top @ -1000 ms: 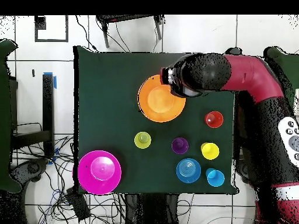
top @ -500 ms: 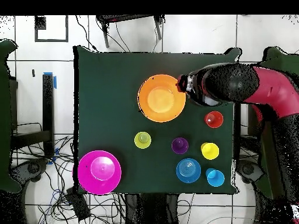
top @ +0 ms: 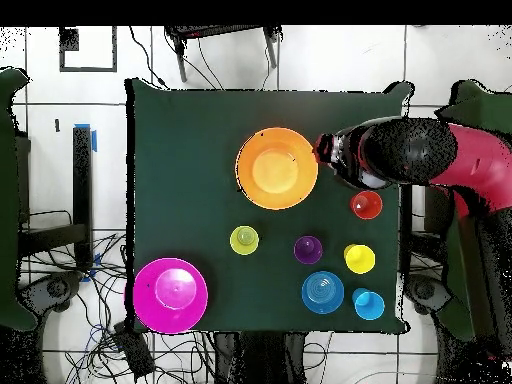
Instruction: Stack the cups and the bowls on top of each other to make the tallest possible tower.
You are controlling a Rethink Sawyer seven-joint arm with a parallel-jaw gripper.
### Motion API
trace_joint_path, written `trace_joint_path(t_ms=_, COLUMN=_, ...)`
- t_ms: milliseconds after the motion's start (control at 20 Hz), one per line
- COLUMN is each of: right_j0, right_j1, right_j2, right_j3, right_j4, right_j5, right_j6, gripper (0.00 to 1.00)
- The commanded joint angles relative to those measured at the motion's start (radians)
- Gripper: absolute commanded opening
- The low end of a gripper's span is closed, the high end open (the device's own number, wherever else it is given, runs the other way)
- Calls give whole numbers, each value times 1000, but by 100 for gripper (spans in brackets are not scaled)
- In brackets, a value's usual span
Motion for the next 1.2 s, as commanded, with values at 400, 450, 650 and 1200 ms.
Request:
trace_joint_path(t_ms=400, right_j0=39, right_j1=57, right_j2=-116, right_j3=87, right_j4=-134, right_j5=-164, right_j6=-9, gripper=100)
trace_joint_path(t_ms=450, right_j0=33, right_j1=57, right_j2=-112, right_j3=99, right_j4=-123, right_j5=-171, right_j6=-8, gripper=100)
trace_joint_path(t_ms=650, right_j0=8, right_j1=77, right_j2=-98, right_j3=121, right_j4=-71, right_j5=-175, right_j6=-10, gripper=100)
trace_joint_path(t_ms=1200, right_j0=50, right_j1=68, right_j2=-140, right_j3=79, right_j4=-153, right_j5=-204, right_j6=-21, gripper=100)
